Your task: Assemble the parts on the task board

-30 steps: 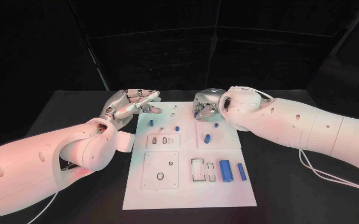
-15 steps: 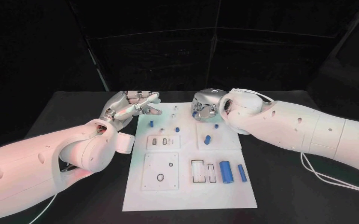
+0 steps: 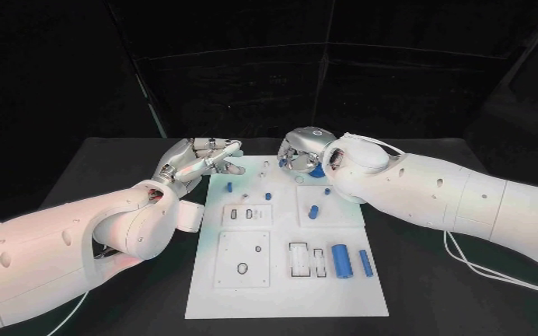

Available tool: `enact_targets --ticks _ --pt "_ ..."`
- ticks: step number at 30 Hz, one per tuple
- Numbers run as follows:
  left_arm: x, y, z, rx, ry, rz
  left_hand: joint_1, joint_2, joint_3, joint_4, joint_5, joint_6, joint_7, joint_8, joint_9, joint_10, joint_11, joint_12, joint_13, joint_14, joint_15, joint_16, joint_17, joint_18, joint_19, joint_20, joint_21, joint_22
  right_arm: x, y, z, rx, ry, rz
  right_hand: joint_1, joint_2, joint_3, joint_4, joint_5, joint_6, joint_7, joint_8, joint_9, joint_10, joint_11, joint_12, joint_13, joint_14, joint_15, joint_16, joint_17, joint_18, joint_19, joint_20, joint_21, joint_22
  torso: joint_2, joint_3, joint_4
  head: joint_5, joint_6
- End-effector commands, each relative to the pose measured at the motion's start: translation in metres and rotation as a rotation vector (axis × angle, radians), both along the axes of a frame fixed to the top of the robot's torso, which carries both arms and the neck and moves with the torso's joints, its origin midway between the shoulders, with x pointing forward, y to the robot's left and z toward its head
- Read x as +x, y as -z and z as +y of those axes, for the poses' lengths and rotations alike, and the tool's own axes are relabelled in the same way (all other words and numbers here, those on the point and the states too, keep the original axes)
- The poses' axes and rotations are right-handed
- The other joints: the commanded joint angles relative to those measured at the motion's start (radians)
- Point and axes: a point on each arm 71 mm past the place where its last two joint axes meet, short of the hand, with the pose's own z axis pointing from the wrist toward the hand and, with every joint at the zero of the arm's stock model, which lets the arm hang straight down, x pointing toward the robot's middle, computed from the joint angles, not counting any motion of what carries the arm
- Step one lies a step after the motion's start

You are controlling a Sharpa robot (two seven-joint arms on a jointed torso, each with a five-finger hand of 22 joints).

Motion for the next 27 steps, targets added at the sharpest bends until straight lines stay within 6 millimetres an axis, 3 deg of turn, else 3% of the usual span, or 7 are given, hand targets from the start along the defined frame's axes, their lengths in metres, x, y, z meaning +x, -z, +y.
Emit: enact_targets --ticks 1,9,14,27 --pt "-0.001 -0.002 -0.002 -0.005 0.016 -0.009 0.006 0.006 0.002 -0.004 0.002 0.000 0.006 -0.004 -0.001 0.002 0.006 -0.005 -0.001 -0.003 0.000 -0.005 0.001 0.003 0.004 0.001 -0.004 -0.001 0.002 -0.005 0.005 0.039 -0.005 -0.046 -0.003 -0.008 0.006 -0.002 -0.007 0.006 -0.001 0.001 -0.002 0.007 0.000 -0.003 -0.001 0.026 0.003 0.005 0.000 -0.020 -0.006 -0.001 0.005 0.001 0.006 -0.0001 0.0015 -0.001 0.003" --pt "-0.001 -0.002 -0.003 -0.007 0.019 -0.010 0.006 0.006 0.002 -0.004 0.002 0.000 0.006 -0.005 -0.001 0.002 0.006 -0.005 -0.001 -0.003 0.000 -0.005 0.002 0.003 0.004 0.001 -0.004 -0.001 0.008 -0.003 0.016 0.035 -0.006 -0.040 -0.006 -0.012 0.017 0.001 -0.013 0.006 -0.001 0.000 -0.002 0.008 0.000 -0.004 -0.002 0.025 0.003 0.006 0.000 -0.020 -0.007 -0.001 0.007 0.002 0.013 -0.0024 0.0093 -0.005 0.005" --pt "-0.001 -0.003 -0.003 -0.007 0.021 -0.011 0.006 0.006 0.002 -0.004 0.002 0.000 0.006 -0.005 -0.001 0.002 0.006 -0.005 -0.001 -0.003 0.000 -0.005 0.002 0.003 0.004 0.001 -0.004 -0.001 0.012 -0.001 0.021 0.025 -0.005 -0.030 -0.007 -0.013 0.019 0.001 -0.014 0.006 -0.001 0.000 -0.002 0.007 0.000 -0.004 -0.002 0.025 0.003 0.006 -0.001 -0.020 -0.007 -0.001 0.007 0.002 0.016 -0.0013 0.0093 -0.004 0.004" --pt "-0.001 -0.004 -0.005 -0.008 0.024 -0.012 0.006 0.006 0.002 -0.004 0.002 0.000 0.006 -0.005 -0.001 0.002 0.006 -0.005 -0.001 -0.003 0.000 -0.005 0.002 0.003 0.004 0.001 -0.004 -0.001 0.018 0.001 0.029 0.020 -0.002 -0.028 -0.007 -0.014 0.021 0.002 -0.015 0.005 -0.001 0.000 -0.002 0.007 0.001 -0.005 -0.002 0.025 0.003 0.006 -0.001 -0.020 -0.008 -0.001 0.008 0.002 0.018 -0.0024 0.0127 -0.003 0.005"
